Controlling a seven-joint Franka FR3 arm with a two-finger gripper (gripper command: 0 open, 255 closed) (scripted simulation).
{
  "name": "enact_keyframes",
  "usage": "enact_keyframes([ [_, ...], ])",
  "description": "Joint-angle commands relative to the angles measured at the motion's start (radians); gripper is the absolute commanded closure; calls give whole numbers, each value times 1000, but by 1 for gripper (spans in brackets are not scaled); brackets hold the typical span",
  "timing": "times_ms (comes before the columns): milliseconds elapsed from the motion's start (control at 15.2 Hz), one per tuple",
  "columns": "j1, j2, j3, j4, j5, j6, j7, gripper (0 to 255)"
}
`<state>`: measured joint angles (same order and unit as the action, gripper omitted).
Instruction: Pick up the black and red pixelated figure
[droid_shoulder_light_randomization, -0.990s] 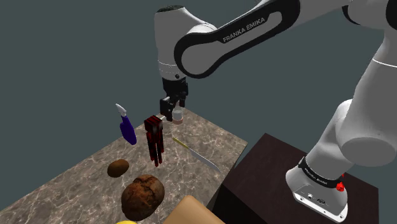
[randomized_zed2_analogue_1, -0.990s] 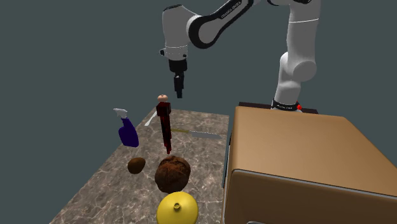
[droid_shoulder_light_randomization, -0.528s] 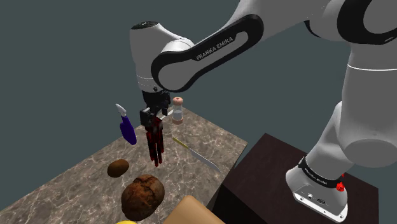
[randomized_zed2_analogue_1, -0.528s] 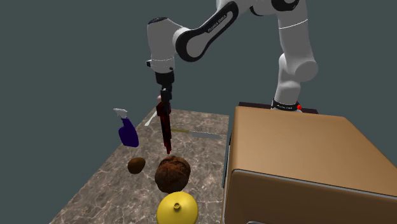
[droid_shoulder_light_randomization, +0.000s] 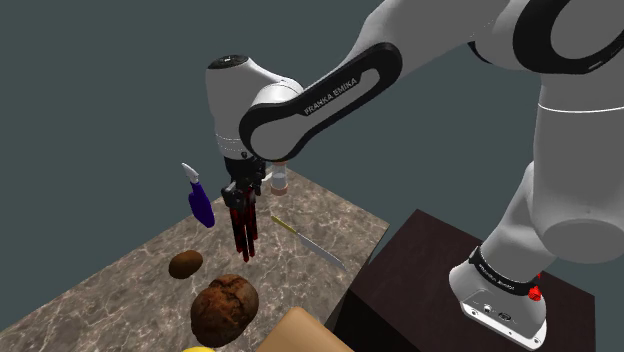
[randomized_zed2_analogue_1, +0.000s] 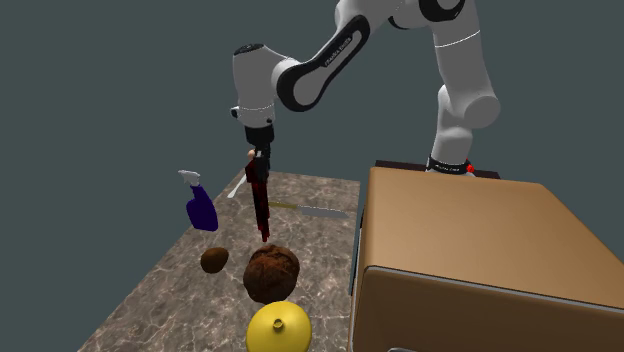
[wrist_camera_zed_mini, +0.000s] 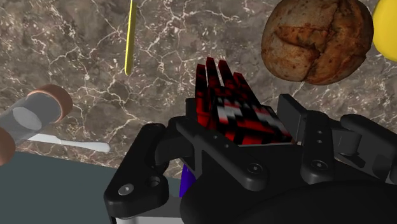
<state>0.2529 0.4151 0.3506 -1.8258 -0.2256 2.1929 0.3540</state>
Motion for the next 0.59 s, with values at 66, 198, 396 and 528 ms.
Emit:
enact_keyframes([
  [66, 0, 0, 0, -4, -1, 3, 0, 255],
  [198, -1, 0, -1, -4, -1, 4, 0, 255],
  [396, -1, -1, 0, -5, 0, 4, 0, 255],
  [528, 1, 3, -1, 1, -1, 1, 1, 255],
])
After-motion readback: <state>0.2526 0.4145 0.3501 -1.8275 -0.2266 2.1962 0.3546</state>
